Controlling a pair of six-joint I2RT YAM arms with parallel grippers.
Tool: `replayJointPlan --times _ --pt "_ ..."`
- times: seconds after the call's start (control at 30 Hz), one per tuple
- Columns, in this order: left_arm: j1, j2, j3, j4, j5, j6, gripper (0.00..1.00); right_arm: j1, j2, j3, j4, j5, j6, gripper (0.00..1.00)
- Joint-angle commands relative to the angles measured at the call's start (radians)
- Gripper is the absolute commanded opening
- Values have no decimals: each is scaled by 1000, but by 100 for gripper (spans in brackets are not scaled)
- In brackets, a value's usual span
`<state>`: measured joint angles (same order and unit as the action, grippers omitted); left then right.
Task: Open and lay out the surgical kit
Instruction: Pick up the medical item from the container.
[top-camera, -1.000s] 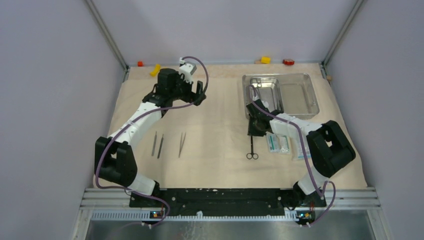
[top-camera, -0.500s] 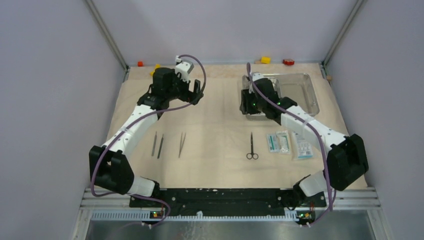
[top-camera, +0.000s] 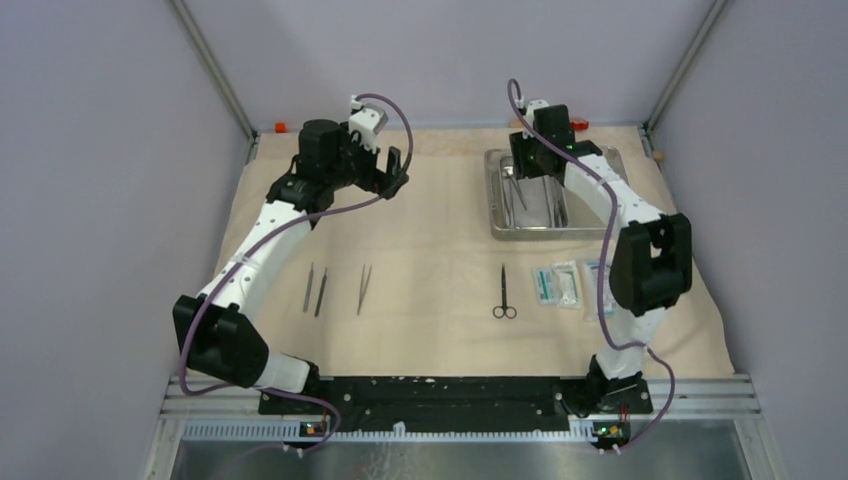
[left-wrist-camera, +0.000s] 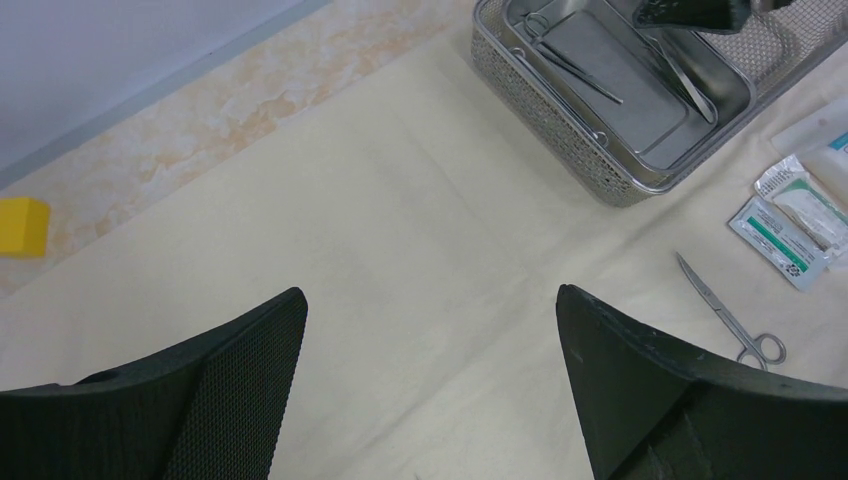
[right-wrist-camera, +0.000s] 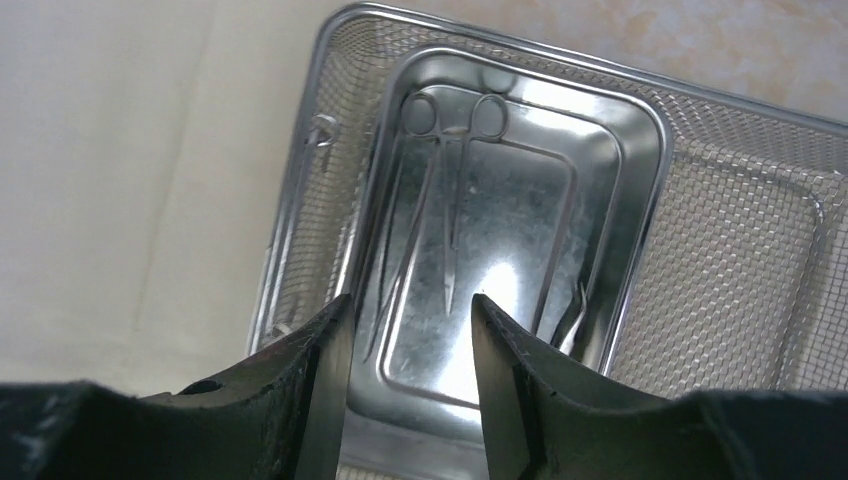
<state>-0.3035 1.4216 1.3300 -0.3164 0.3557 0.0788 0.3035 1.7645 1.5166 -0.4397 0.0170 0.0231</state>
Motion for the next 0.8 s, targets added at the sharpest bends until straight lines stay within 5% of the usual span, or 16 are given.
replayJointPlan --times 0.0,0.3,0.77 --pt "1 27 47 28 39 41 99 -33 150 167 -62 0 -114 46" --pt "1 72 45 36 87 38 99 -78 349 310 -89 1 -136 44" --pt "1 99 8 81 105 36 99 -110 339 270 -137 -59 -172 41"
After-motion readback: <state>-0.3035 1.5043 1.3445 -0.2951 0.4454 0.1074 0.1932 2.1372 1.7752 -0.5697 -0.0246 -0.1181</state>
